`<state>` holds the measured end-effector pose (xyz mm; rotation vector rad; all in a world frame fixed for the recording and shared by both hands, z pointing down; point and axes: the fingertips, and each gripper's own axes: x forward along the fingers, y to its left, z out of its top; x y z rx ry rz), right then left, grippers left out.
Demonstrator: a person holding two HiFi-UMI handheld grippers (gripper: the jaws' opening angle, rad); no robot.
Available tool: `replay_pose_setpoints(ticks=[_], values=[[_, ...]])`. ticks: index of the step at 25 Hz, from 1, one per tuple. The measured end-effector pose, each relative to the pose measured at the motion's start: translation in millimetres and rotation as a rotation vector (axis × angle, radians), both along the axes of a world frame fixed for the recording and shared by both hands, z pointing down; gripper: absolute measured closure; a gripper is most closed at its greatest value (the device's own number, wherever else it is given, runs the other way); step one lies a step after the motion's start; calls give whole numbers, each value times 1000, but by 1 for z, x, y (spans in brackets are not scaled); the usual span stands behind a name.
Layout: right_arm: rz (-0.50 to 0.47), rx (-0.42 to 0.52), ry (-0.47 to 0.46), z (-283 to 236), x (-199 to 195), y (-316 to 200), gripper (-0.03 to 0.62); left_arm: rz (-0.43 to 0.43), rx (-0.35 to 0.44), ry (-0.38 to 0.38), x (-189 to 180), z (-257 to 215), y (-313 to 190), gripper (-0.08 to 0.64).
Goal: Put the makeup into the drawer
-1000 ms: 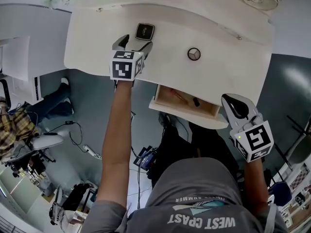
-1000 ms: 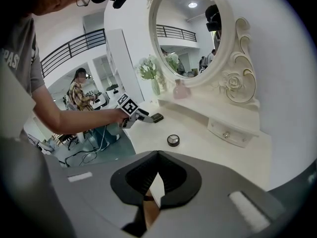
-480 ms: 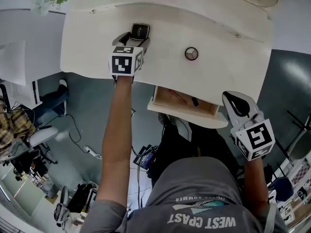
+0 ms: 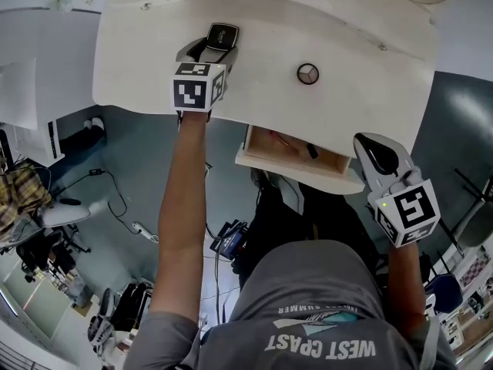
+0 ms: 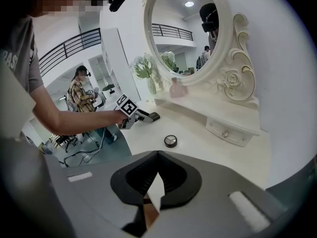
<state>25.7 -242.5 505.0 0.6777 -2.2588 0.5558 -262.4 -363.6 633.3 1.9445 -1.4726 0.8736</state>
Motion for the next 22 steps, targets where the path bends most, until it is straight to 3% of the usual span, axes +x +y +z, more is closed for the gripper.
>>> replay_pose_setpoints(ticks=[22], values=[[-44,40,-21,-21,-29,23,591,130,75,6,22,-58,45,278]])
